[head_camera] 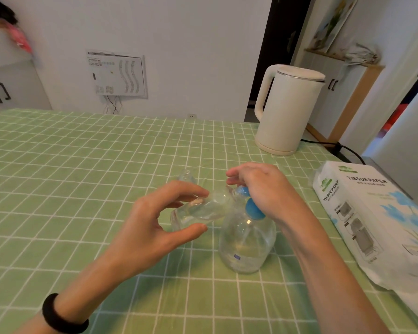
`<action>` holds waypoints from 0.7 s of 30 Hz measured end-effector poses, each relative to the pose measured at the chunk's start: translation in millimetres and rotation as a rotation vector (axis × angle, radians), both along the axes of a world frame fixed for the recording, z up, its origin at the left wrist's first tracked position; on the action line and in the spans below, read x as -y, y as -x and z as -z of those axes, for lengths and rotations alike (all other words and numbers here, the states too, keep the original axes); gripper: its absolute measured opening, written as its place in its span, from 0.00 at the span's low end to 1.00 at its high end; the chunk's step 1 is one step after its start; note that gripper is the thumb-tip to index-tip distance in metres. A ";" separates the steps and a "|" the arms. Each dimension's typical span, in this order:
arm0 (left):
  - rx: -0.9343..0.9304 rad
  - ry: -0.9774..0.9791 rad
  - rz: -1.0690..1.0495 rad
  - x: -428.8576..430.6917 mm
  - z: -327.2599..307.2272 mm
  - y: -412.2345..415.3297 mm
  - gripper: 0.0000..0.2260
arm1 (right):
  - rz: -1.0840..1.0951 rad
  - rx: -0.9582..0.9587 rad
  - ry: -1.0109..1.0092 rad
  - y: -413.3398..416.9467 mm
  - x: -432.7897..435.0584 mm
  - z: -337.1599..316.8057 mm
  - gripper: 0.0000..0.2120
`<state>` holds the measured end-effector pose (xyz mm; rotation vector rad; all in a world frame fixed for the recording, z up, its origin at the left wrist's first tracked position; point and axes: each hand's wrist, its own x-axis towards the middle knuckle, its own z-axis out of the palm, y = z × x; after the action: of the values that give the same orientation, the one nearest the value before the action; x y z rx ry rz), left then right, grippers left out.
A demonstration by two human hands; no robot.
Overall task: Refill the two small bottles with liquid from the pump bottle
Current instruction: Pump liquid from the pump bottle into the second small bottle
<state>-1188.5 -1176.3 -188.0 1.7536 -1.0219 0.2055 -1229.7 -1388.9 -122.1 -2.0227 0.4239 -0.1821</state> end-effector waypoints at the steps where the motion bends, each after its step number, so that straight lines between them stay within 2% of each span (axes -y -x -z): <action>1: 0.003 0.004 0.001 0.0 -0.4 0.1 0.20 | 0.001 0.009 0.005 0.0 0.5 -0.6 0.15; 13: 0.000 -0.001 -0.002 -0.4 0.0 -0.2 0.20 | 0.007 -0.010 -0.019 -0.3 0.3 2.6 0.16; 21: 0.011 0.028 -0.002 1.0 -1.4 0.5 0.21 | 0.005 0.046 0.023 0.0 1.2 -1.3 0.15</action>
<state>-1189.0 -1177.3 -186.5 1.7295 -1.0207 0.2299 -1229.7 -1390.1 -120.8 -2.0366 0.3990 -0.2372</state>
